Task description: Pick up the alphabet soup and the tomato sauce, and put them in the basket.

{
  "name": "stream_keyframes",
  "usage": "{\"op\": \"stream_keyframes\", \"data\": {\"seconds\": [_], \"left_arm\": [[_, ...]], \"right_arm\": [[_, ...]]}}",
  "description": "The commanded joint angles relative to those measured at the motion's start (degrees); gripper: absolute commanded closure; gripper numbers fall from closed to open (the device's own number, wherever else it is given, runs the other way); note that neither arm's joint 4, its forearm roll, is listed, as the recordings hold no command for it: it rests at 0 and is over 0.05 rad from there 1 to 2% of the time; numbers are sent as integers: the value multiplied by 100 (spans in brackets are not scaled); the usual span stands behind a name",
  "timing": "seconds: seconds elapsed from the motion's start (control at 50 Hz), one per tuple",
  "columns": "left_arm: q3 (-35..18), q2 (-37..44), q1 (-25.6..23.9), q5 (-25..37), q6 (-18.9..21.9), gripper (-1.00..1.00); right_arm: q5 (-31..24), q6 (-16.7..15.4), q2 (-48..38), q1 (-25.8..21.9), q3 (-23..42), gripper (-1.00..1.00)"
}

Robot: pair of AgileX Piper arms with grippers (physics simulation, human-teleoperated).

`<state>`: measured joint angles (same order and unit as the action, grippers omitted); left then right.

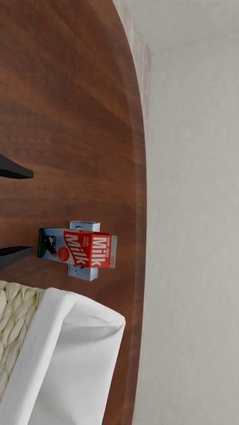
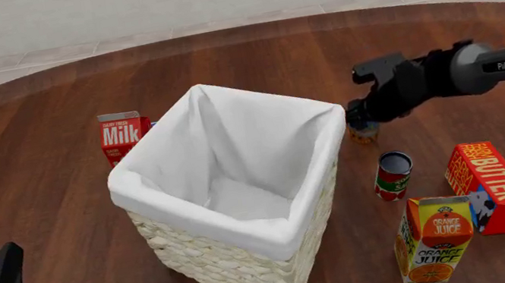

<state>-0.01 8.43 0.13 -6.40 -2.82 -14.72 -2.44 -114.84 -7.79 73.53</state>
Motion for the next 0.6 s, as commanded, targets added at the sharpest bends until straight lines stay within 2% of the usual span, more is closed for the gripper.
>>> {"op": "stream_keyframes", "data": {"seconds": [0.02,0.12,0.16,0.6], "left_arm": [[0,-8,2,4,1,-100],[0,-10,1,5,-2,-100],[0,-296,0,301,2,-100],[0,-317,-27,309,1,-100]], "right_arm": [[-52,42,220,-1,43,100],[-132,28,330,44,134,100],[-170,38,357,31,176,100],[-667,-56,925,-2,613,100]]}}
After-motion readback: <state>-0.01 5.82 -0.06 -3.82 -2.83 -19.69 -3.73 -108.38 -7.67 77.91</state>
